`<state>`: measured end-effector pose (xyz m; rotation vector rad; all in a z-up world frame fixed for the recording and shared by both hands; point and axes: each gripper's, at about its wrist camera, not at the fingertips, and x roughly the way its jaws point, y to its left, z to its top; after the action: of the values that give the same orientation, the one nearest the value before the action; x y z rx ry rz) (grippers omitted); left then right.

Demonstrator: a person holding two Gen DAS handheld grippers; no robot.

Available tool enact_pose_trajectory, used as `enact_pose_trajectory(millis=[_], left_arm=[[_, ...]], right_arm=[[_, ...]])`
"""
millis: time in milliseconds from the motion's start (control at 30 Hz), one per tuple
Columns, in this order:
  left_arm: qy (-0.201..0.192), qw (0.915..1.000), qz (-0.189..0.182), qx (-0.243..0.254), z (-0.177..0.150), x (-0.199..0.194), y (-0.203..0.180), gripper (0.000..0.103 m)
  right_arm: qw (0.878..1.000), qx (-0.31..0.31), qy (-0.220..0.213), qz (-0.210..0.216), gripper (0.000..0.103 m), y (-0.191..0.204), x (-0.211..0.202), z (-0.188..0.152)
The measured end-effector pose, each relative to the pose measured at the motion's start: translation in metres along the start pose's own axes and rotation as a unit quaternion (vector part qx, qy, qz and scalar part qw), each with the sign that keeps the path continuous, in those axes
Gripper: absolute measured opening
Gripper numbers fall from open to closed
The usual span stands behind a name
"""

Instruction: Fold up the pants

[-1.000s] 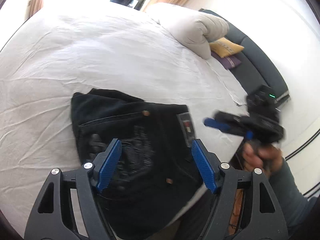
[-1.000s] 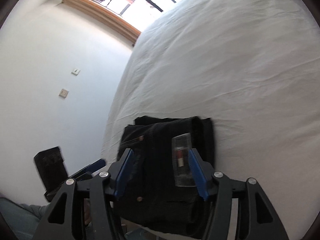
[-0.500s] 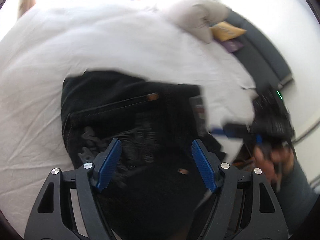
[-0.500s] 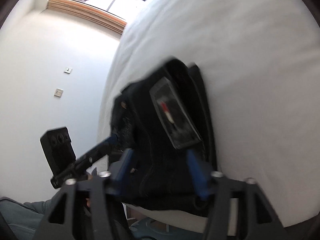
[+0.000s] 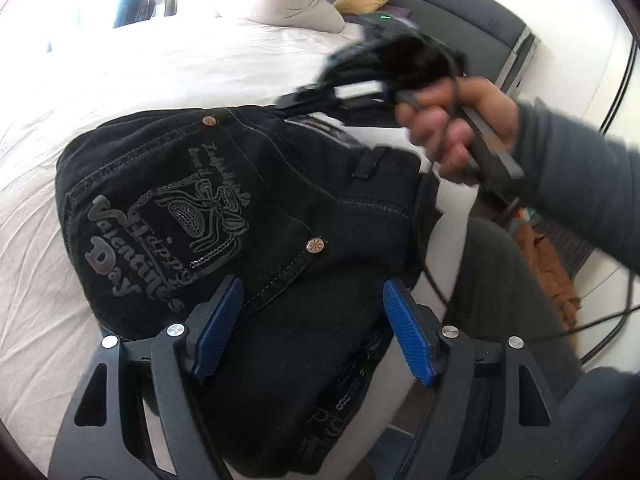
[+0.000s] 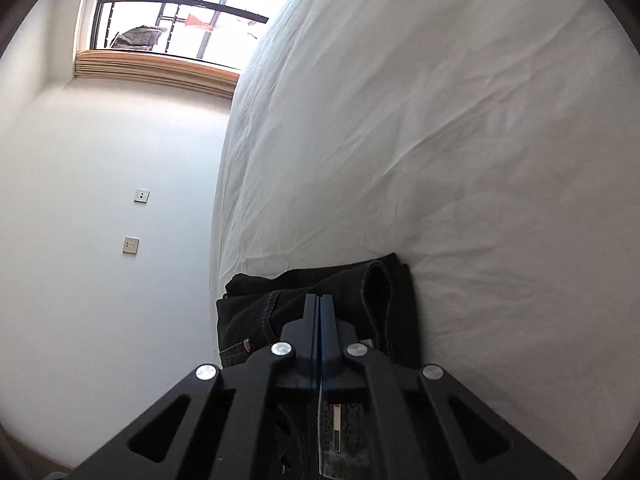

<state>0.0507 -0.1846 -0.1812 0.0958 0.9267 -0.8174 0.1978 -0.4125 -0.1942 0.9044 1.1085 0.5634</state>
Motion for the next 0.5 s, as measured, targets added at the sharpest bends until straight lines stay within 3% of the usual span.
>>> enact_pose_trajectory(millis=[33, 67, 133, 200, 300, 367, 500], left_arm=[[-0.007, 0.9999, -0.002, -0.010, 0.003, -0.006, 0.001, 0.071], [-0.026, 0.9993, -0.001, -0.025, 0.007, -0.022, 0.004, 0.071], [-0.071, 0.9959, 0.020, -0.053, 0.013, -0.050, 0.015, 0.072], [-0.096, 0.9895, 0.044, -0.099, 0.015, -0.067, 0.037, 0.078], [-0.090, 0.9767, 0.038, -0.191, 0.008, -0.065, 0.075, 0.080], [-0.062, 0.9671, 0.018, -0.246, 0.000, -0.053, 0.098, 0.080], [-0.006, 0.9577, -0.012, -0.287, -0.014, -0.024, 0.113, 0.080]], right_arm=[[1.000, -0.022, -0.008, -0.018, 0.023, 0.008, -0.010, -0.007], [0.999, -0.035, -0.015, -0.017, 0.053, 0.015, -0.020, -0.013], [0.998, -0.054, -0.026, -0.036, 0.086, 0.027, -0.044, -0.028], [0.994, -0.088, -0.031, -0.064, 0.087, 0.042, -0.056, -0.042], [0.993, -0.102, -0.010, -0.067, 0.087, 0.047, -0.057, -0.053], [0.992, -0.096, 0.011, -0.076, 0.087, 0.041, -0.049, -0.054], [0.992, -0.064, 0.043, -0.102, 0.086, 0.017, -0.023, -0.053]])
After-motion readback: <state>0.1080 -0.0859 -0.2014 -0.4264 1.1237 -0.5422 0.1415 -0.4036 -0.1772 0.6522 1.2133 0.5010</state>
